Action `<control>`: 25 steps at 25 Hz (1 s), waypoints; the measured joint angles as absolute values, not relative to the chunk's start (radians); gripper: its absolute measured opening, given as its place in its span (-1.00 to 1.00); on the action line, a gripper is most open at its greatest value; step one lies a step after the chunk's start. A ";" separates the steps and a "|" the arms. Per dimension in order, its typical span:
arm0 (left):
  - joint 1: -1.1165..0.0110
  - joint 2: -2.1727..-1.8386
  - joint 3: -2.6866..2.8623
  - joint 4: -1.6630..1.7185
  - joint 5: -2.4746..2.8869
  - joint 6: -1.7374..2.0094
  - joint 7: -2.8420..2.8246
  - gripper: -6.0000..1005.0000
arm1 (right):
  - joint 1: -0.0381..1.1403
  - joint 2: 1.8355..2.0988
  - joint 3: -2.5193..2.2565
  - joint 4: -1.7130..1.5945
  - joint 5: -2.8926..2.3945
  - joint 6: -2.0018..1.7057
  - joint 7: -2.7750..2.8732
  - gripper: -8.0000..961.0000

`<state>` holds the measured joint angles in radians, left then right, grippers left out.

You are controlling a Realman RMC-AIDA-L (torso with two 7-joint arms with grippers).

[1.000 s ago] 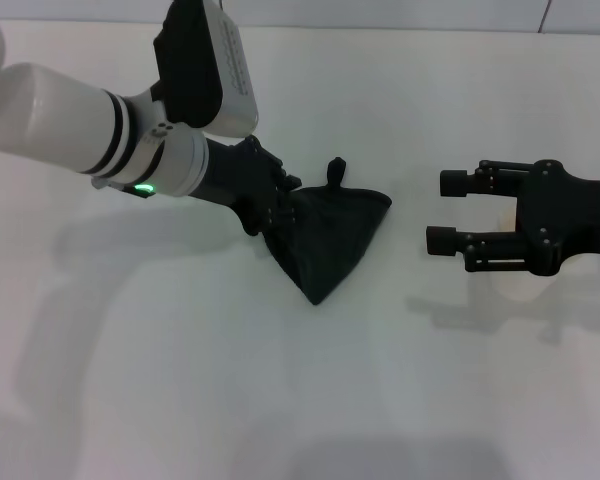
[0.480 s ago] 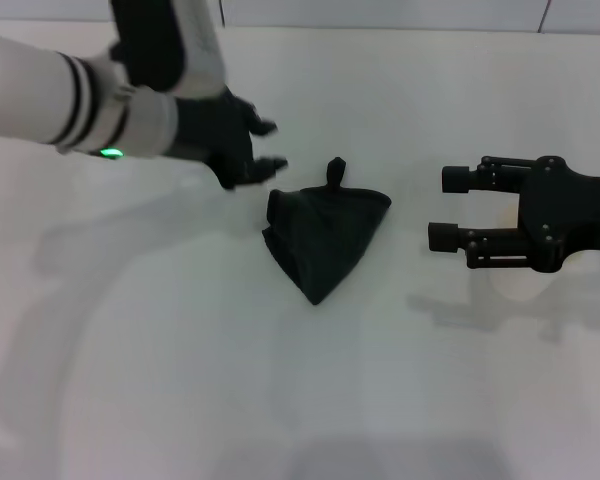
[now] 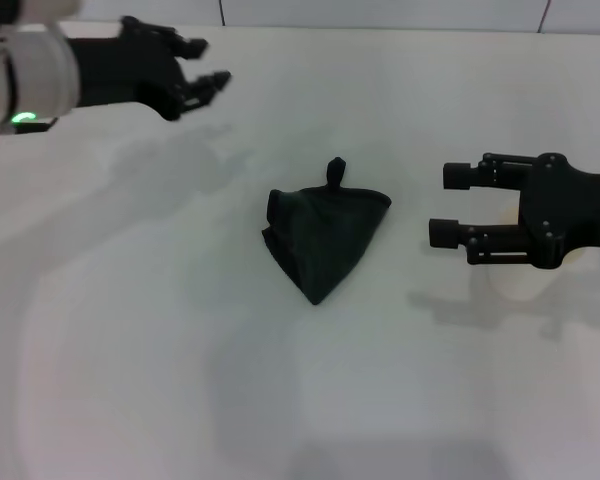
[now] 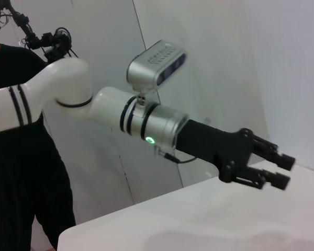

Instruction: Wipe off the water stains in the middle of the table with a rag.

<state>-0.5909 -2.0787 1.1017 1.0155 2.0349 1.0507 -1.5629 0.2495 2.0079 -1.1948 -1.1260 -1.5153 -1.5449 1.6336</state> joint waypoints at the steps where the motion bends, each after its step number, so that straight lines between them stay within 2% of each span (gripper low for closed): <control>1: -0.577 -2.079 1.088 1.013 2.010 1.048 -1.553 -0.17 | 0.250 2.008 -1.195 -1.126 -1.515 -1.544 1.634 0.60; 11: -0.488 -2.081 1.065 1.003 1.793 0.955 -1.586 -0.18 | 0.252 2.008 -1.195 -1.126 -1.513 -1.543 1.635 0.60; 25: -0.464 -2.083 0.888 0.911 1.604 0.868 -1.757 -0.13 | 0.250 2.007 -1.164 -1.144 -1.512 -1.565 1.651 0.60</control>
